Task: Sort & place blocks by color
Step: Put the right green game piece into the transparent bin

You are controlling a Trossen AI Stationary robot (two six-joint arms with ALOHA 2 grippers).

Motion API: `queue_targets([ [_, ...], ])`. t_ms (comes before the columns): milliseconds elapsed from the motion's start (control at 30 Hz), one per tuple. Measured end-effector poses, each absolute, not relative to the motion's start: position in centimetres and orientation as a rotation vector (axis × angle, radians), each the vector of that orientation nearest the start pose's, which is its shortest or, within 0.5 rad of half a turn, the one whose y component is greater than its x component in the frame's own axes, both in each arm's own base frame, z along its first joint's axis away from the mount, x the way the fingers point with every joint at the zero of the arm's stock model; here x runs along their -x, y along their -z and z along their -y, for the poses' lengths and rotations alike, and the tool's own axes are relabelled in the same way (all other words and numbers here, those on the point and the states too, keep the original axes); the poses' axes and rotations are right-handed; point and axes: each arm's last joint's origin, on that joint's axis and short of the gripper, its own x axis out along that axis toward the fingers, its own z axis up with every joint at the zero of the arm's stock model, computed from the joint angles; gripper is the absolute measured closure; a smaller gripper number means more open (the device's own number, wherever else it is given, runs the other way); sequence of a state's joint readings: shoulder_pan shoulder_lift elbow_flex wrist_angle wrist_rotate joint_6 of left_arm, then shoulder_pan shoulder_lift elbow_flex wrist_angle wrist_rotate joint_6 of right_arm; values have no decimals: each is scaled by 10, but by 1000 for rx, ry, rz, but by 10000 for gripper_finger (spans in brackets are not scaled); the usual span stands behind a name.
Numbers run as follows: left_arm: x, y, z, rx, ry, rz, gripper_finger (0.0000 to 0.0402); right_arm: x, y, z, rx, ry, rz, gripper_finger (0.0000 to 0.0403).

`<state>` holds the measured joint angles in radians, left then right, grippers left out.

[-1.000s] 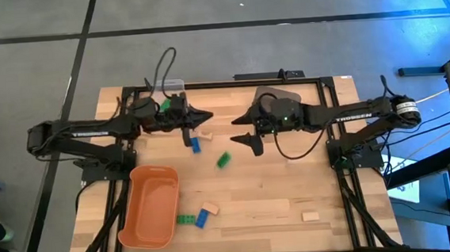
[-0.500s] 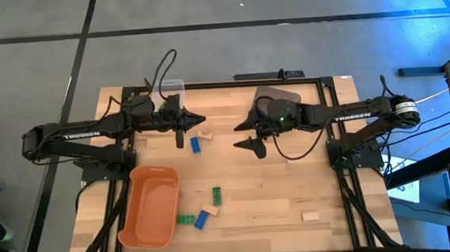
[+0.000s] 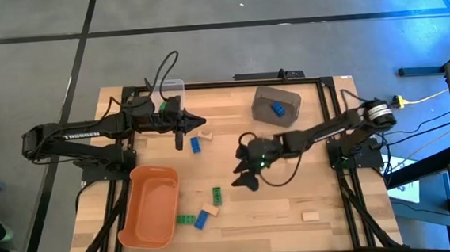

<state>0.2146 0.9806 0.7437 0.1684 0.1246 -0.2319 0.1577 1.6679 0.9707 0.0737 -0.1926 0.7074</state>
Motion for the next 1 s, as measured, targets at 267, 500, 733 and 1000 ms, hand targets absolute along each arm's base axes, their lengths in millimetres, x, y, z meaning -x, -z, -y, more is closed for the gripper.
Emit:
queue_targets([
  [267,-217,-317,-44,213,-101,-58,373,-361,-180,-118,-989,92,-659,155],
  [500,-217,-317,-44,158,-99,-61,373,-407,-190,-155,-907,203,-759,325],
  [733,-217,-317,-44,158,-99,-61,376,-434,-173,-149,-909,298,-802,394],
  [1000,-217,-317,-44,158,-99,-62,368,-446,-165,-133,-933,308,-749,401],
])
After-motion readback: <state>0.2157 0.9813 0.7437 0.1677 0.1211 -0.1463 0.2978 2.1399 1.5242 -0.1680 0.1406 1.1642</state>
